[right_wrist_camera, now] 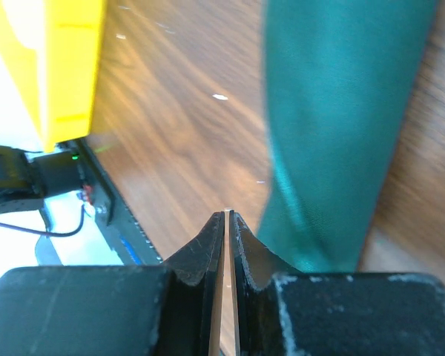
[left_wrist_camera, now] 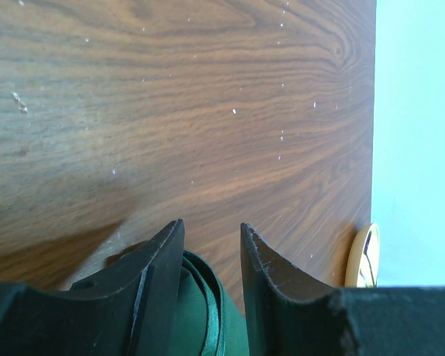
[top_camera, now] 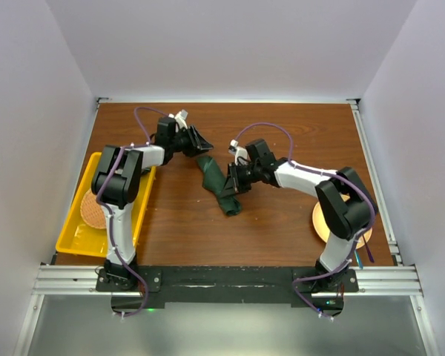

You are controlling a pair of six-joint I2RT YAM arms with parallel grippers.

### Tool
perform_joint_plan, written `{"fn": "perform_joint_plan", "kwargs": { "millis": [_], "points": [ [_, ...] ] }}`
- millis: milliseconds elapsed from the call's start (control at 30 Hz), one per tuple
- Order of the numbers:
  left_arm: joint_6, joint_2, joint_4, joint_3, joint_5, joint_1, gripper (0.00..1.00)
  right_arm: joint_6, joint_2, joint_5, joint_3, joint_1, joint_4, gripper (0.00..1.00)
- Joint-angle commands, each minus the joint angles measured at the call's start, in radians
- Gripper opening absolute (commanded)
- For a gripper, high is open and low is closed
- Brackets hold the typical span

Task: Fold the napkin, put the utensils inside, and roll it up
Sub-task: Roll the napkin with the utensil

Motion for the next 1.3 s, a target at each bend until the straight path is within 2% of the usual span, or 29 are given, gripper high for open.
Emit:
{"fn": "perform_joint_plan", "kwargs": {
  "millis": [0, 367, 600, 767, 833, 867, 900, 1133, 1167, 1233, 1267],
  "points": [
    [0.034, -0.04, -0.02, 0.038, -0.005, -0.003, 0.42, 0.009, -0.082, -0.011, -0.05, 0.015, 0.016, 0.11],
    [0.046, -0.088, -0.054, 0.044, -0.004, -0.004, 0.42, 0.015, -0.025, -0.012, -0.149, 0.014, 0.105, 0.09],
    [0.052, -0.154, -0.106, 0.062, 0.004, -0.011, 0.43, -0.003, -0.054, -0.008, -0.081, 0.015, 0.043, 0.09],
    [0.088, -0.29, -0.189, 0.039, 0.007, -0.043, 0.45, -0.023, -0.175, 0.038, -0.028, 0.015, -0.039, 0.12],
    [0.114, -0.388, -0.217, -0.001, 0.009, -0.07, 0.46, -0.046, -0.256, 0.09, -0.005, 0.014, -0.14, 0.13],
    [0.12, -0.427, -0.234, -0.021, 0.012, -0.08, 0.47, -0.061, -0.292, 0.166, -0.004, 0.014, -0.17, 0.15],
    [0.126, -0.515, -0.244, -0.066, 0.013, -0.087, 0.48, -0.067, -0.322, 0.2, -0.002, 0.014, -0.231, 0.17],
    [0.097, -0.951, -0.328, -0.292, -0.028, -0.136, 0.54, -0.071, -0.635, 0.515, -0.025, 0.014, -0.419, 0.4],
    [0.089, -0.996, -0.338, -0.311, -0.028, -0.138, 0.55, -0.063, -0.699, 0.535, -0.024, 0.012, -0.43, 0.52],
    [0.091, -1.118, -0.355, -0.332, -0.043, -0.139, 0.58, -0.048, -0.761, 0.621, -0.019, 0.012, -0.462, 0.65],
    [0.091, -1.16, -0.367, -0.337, -0.056, -0.139, 0.61, -0.025, -0.799, 0.644, -0.018, 0.014, -0.483, 0.92]
  ]
}}
